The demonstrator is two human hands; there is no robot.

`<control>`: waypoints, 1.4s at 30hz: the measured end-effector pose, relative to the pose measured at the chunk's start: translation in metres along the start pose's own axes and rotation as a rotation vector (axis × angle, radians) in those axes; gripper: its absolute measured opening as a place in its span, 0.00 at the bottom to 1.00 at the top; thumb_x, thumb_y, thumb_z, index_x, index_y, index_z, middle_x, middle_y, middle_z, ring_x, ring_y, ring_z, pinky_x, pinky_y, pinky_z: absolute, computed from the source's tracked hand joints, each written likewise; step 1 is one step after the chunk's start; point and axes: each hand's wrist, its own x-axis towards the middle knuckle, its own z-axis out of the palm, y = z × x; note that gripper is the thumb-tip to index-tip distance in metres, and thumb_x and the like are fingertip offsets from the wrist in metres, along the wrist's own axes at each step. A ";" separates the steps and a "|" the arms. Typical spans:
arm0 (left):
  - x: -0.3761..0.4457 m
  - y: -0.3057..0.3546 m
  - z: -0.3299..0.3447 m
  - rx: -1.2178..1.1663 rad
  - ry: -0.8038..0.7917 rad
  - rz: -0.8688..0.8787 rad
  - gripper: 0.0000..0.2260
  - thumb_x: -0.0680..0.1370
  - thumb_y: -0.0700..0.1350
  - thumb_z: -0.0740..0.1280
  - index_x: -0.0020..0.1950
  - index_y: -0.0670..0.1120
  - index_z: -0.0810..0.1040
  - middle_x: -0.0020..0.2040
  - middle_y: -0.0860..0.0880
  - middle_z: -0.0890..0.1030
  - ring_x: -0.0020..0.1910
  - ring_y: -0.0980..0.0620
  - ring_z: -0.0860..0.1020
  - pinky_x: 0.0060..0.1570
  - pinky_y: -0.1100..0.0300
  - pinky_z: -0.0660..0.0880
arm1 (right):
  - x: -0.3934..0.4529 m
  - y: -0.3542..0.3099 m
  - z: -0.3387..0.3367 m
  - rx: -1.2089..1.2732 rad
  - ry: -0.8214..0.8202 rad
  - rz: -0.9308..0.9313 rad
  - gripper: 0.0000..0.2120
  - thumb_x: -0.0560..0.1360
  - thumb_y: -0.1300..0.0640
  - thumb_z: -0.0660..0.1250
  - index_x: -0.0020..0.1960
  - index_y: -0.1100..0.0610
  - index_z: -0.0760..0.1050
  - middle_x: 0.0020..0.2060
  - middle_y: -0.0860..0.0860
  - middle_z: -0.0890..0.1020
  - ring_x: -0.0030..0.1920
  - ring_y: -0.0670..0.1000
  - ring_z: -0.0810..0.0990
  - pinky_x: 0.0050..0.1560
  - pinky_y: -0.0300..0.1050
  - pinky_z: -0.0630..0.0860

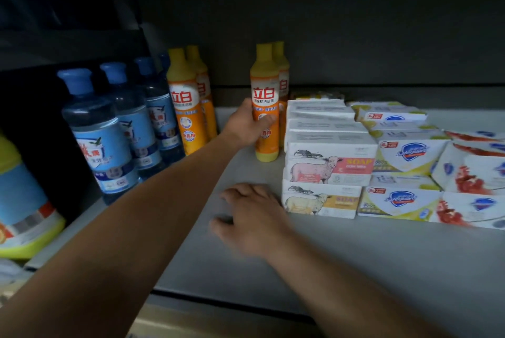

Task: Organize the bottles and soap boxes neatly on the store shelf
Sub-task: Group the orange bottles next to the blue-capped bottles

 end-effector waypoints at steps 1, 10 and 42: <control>-0.005 -0.003 -0.006 -0.017 0.006 -0.007 0.26 0.79 0.54 0.67 0.73 0.49 0.63 0.70 0.47 0.73 0.67 0.45 0.73 0.63 0.45 0.74 | 0.000 0.000 0.000 0.004 0.000 0.002 0.29 0.74 0.39 0.59 0.72 0.50 0.66 0.69 0.47 0.68 0.71 0.53 0.62 0.69 0.48 0.59; -0.077 -0.028 -0.071 -0.186 0.121 -0.088 0.23 0.79 0.49 0.68 0.71 0.49 0.66 0.66 0.49 0.75 0.65 0.46 0.75 0.60 0.42 0.76 | 0.001 -0.001 -0.004 0.009 0.004 0.015 0.26 0.73 0.39 0.61 0.68 0.48 0.71 0.67 0.46 0.72 0.69 0.53 0.66 0.67 0.46 0.63; -0.212 -0.042 -0.072 -0.526 0.002 0.021 0.16 0.73 0.46 0.70 0.60 0.54 0.76 0.56 0.50 0.82 0.55 0.50 0.81 0.52 0.57 0.80 | 0.027 -0.034 -0.074 1.302 0.151 0.009 0.09 0.75 0.48 0.69 0.54 0.46 0.77 0.47 0.45 0.86 0.49 0.48 0.85 0.49 0.50 0.81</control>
